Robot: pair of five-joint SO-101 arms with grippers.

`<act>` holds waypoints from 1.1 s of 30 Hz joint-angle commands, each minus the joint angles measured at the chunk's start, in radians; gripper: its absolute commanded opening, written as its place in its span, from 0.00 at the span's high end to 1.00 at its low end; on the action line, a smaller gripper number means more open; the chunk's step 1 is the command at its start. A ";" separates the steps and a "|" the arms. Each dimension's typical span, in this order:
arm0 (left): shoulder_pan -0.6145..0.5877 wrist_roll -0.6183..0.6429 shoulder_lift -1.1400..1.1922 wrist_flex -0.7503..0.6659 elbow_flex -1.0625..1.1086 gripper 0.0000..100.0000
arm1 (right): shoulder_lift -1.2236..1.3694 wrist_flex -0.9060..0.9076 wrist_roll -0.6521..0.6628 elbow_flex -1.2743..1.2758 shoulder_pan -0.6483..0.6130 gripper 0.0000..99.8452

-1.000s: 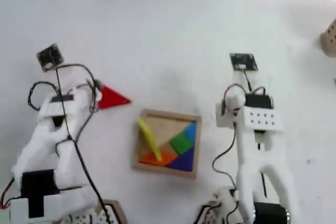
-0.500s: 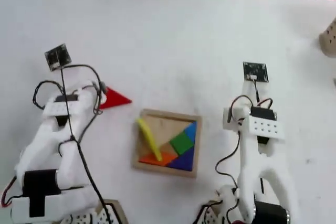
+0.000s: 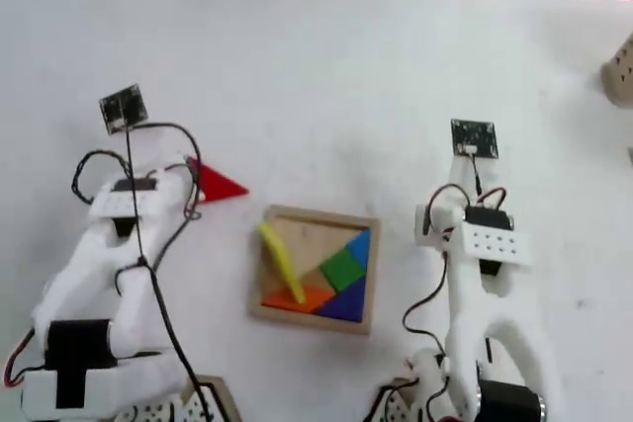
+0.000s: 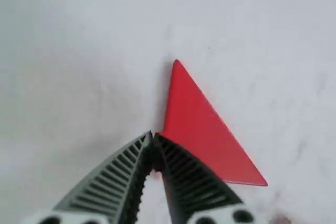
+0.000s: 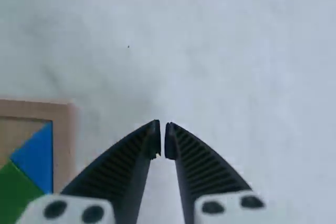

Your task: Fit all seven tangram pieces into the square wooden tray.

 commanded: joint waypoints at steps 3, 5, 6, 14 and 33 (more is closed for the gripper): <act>0.071 -0.011 -0.048 0.032 -0.003 0.98 | -0.022 -0.018 0.014 0.006 -0.010 0.98; 0.087 -0.009 -0.048 0.028 -0.003 0.98 | -0.022 -0.018 0.014 0.006 -0.010 0.98; 0.099 -0.008 -0.048 0.028 -0.003 0.98 | -0.022 -0.018 0.014 0.006 -0.010 0.98; 0.211 -0.008 -0.048 0.032 -0.002 0.98 | -0.022 -0.019 0.014 0.006 -0.010 0.98; 0.463 0.000 -0.460 0.124 0.253 0.98 | -0.022 -0.045 0.015 0.008 -0.012 0.98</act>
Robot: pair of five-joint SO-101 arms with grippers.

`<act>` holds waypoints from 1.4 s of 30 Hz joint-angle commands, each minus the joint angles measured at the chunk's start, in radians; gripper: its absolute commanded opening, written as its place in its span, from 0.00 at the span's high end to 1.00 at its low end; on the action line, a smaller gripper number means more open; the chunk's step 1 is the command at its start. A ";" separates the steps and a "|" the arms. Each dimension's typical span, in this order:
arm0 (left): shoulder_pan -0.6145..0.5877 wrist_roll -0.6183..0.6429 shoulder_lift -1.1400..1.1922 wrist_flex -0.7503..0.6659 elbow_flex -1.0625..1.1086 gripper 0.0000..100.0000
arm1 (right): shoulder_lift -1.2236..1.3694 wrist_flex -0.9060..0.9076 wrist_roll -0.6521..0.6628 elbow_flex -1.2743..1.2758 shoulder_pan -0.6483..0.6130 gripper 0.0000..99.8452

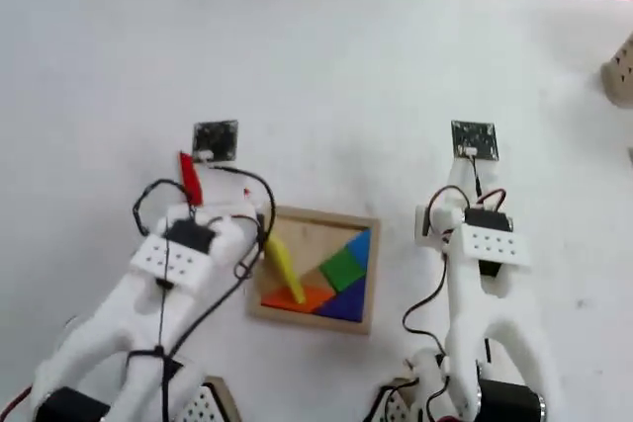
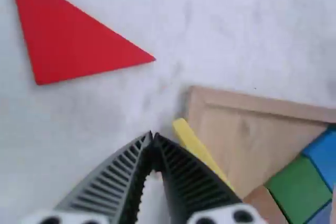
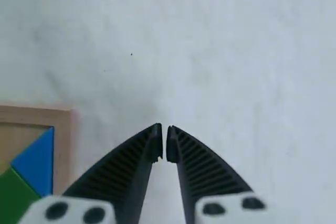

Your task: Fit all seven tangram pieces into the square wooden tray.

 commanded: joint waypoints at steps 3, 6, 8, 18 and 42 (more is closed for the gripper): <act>0.065 0.084 -0.051 -0.055 0.002 0.98 | -0.022 -0.021 0.009 0.005 -0.013 0.98; 0.070 0.127 -0.012 -0.143 0.003 0.98 | -0.022 -0.021 0.009 0.006 -0.025 0.98; 0.099 0.129 0.025 -0.178 0.002 0.98 | -0.022 -0.021 0.009 0.006 -0.024 0.98; 0.240 0.132 0.139 -0.255 -0.032 0.98 | -0.022 -0.044 0.015 0.011 -0.021 0.98; 0.041 -0.052 -0.466 0.293 0.015 0.98 | -0.007 -0.090 0.087 0.018 -0.016 0.97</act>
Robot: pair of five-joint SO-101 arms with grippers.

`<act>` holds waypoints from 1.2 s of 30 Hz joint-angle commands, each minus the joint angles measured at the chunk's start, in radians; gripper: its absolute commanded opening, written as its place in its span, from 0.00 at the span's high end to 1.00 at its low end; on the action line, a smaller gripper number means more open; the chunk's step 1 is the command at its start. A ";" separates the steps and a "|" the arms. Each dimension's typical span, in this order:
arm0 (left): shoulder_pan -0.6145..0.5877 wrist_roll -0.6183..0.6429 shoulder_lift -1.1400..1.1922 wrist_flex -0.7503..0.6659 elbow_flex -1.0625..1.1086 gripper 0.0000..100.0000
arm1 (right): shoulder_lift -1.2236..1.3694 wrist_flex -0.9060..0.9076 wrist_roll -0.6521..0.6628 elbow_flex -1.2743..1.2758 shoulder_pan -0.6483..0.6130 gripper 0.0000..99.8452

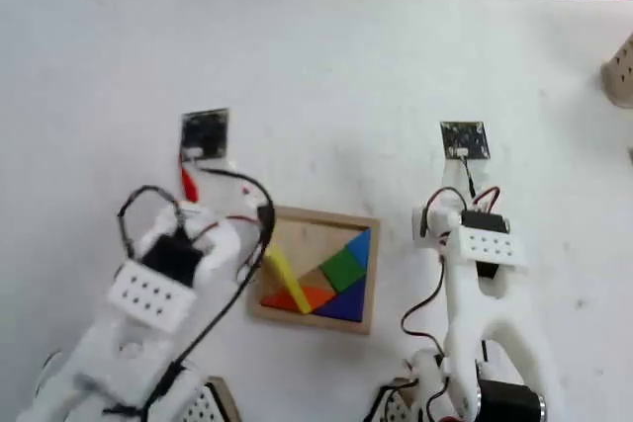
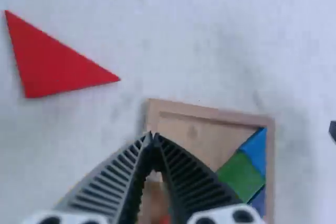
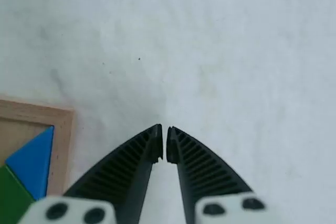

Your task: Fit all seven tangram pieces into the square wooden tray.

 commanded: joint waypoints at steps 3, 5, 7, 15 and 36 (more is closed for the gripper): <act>0.047 -0.178 -0.160 0.132 0.114 0.98 | 0.048 -0.041 0.014 -0.029 0.018 0.95; 0.077 -0.153 -0.160 0.130 0.127 0.98 | 0.085 -0.021 0.014 -0.060 0.022 0.92; 0.101 -0.114 -0.143 0.117 0.127 0.98 | 0.122 0.008 0.014 -0.092 0.022 0.92; 0.173 0.012 0.222 -0.104 0.074 0.98 | 0.202 0.077 0.014 -0.169 0.033 0.96; 0.191 0.037 0.349 -0.411 -0.014 0.98 | 0.208 0.074 0.014 -0.169 0.031 0.96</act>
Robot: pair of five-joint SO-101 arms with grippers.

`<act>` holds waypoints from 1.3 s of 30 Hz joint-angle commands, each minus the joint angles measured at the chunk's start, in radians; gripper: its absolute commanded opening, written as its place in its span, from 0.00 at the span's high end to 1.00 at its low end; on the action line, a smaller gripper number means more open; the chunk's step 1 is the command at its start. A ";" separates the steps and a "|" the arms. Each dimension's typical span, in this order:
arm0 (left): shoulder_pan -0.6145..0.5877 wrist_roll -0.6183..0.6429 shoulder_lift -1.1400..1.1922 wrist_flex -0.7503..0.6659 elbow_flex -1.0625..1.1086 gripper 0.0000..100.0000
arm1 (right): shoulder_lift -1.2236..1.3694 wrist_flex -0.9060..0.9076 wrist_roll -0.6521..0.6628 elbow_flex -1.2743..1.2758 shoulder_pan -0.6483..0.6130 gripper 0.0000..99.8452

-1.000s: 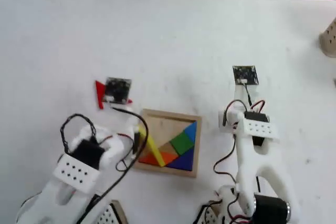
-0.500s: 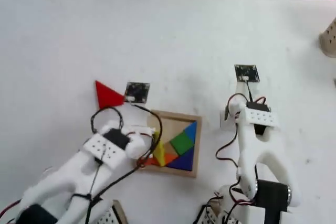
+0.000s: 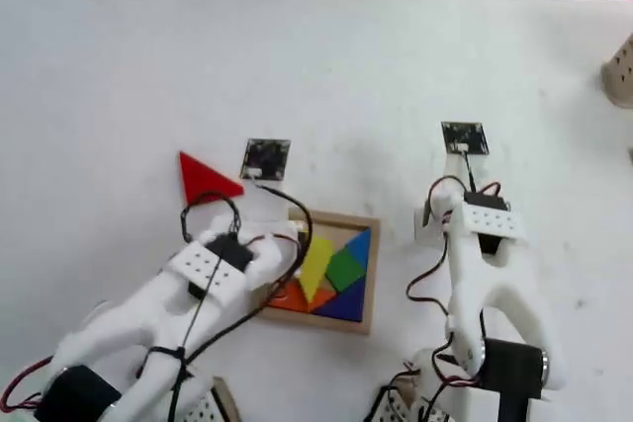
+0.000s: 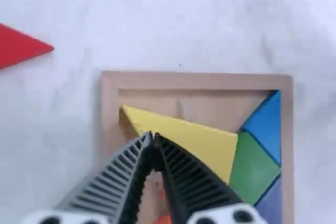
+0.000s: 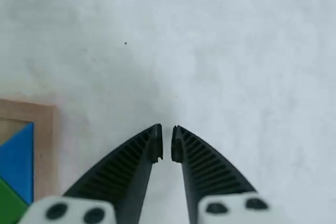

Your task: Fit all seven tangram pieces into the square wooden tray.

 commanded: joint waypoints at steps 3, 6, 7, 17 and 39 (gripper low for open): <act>0.084 0.074 -0.200 -0.034 -0.054 0.98 | -0.001 0.005 0.011 -0.046 0.007 0.96; 0.179 0.106 -0.288 -0.032 -0.040 0.98 | 0.001 0.005 0.011 -0.048 0.007 0.96; 0.209 0.106 -0.294 -0.035 -0.031 0.98 | 0.001 0.004 0.011 -0.048 0.007 0.96; 0.282 0.107 -0.150 -0.150 0.037 0.98 | 0.002 0.008 0.011 -0.048 0.007 0.96; 0.205 0.014 -0.019 0.008 0.064 0.98 | 0.002 0.007 0.011 -0.048 0.008 0.96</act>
